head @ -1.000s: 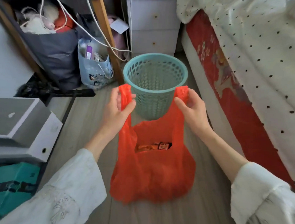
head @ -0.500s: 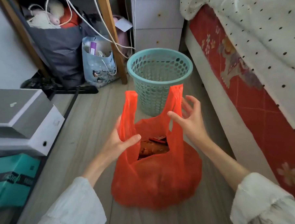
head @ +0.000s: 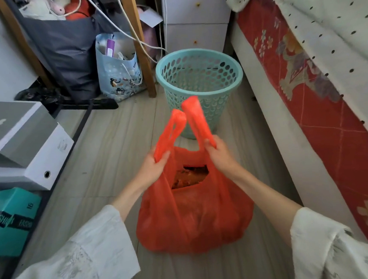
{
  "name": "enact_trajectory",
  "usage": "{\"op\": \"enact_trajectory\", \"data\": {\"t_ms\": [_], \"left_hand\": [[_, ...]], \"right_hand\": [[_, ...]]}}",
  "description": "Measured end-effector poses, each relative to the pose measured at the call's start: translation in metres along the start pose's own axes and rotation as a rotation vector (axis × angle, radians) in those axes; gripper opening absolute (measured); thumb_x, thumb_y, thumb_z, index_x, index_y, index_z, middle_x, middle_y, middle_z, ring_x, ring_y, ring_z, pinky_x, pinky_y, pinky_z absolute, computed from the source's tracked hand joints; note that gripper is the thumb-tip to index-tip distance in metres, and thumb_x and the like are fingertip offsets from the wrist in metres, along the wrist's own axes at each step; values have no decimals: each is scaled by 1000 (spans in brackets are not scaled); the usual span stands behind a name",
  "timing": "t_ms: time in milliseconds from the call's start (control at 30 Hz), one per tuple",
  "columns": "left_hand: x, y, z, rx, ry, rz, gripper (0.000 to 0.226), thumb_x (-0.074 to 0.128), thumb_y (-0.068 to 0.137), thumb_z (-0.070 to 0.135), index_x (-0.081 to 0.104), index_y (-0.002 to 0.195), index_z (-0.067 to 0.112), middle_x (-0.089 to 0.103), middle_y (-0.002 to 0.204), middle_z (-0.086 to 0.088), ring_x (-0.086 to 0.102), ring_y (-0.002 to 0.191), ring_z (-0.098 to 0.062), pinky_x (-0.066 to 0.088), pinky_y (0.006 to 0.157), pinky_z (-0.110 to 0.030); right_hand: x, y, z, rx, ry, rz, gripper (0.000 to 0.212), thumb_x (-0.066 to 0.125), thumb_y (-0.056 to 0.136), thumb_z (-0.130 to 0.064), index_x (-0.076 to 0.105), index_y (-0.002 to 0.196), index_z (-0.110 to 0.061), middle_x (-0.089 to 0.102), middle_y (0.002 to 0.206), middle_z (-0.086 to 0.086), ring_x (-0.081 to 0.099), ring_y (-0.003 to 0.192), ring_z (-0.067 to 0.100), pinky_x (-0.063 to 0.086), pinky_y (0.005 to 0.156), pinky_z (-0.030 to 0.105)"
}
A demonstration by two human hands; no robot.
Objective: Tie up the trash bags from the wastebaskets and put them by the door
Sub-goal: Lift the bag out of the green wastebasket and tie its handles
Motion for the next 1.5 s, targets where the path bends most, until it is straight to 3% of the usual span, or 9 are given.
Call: {"op": "enact_trajectory", "data": {"t_ms": [133,233,400,567,667,933,1067,1200,1500], "left_hand": [[-12,-2,-5,-86,-526,171,26,31,99,25,49,94,8,71,58,-1,66,53,-12,58,64,-32],[-27,-1,-4,-138,-703,345,40,29,99,33,39,65,15,40,29,7,41,24,-9,46,39,-20],[-18,1,4,-121,-714,274,27,40,96,35,42,71,25,30,38,10,23,29,-1,23,35,-14],[-10,-18,-9,-16,-459,109,34,65,81,17,55,114,19,59,95,15,56,88,-8,43,82,-22],[-3,-29,-22,-13,-283,81,16,53,90,16,62,102,15,60,110,13,53,110,-8,41,93,-15],[-6,-18,-3,-146,-963,191,36,35,98,31,46,67,17,59,43,4,69,62,-15,56,71,-30],[7,-24,7,-127,-954,135,39,29,99,34,40,65,18,23,31,11,22,26,-4,40,41,-16],[21,-27,6,-207,-963,11,38,28,96,44,43,69,21,23,34,12,18,26,-2,26,35,-12],[42,-34,-4,-282,-834,-105,28,28,98,16,49,80,11,35,39,10,28,30,-1,21,32,-8]], "right_hand": [[-16,-2,18,275,689,40,49,26,102,-26,63,81,-2,72,58,9,66,56,15,55,72,30],[-33,-5,24,308,773,179,47,24,101,-32,39,62,-11,45,26,1,51,27,15,53,45,27],[-34,-13,26,326,849,182,46,22,101,-37,25,59,-19,18,24,-7,16,19,6,28,31,13],[-32,-16,40,476,1043,151,30,52,91,-30,38,66,-21,21,33,-9,19,26,3,28,33,13],[-32,-16,42,416,1011,144,21,50,90,-3,47,72,-15,29,41,-6,27,31,3,29,34,15],[-28,-22,34,331,966,98,42,25,102,-27,37,64,-12,49,31,2,66,44,16,55,59,27],[-29,-40,25,322,895,-3,47,18,101,-39,32,62,-15,25,23,-4,42,21,15,55,54,31],[-31,-43,28,397,1084,-1,48,22,98,-48,32,61,-18,19,28,-8,16,21,6,35,34,13],[-25,-54,51,555,879,-10,26,27,94,3,48,81,-6,29,44,-4,25,26,-1,15,30,7]]}}
Point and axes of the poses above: each hand's wrist, its own y-axis towards the middle knuckle, its own x-axis out of the palm, z = x × y, the point moved 6 cm from there along y, towards the middle knuckle
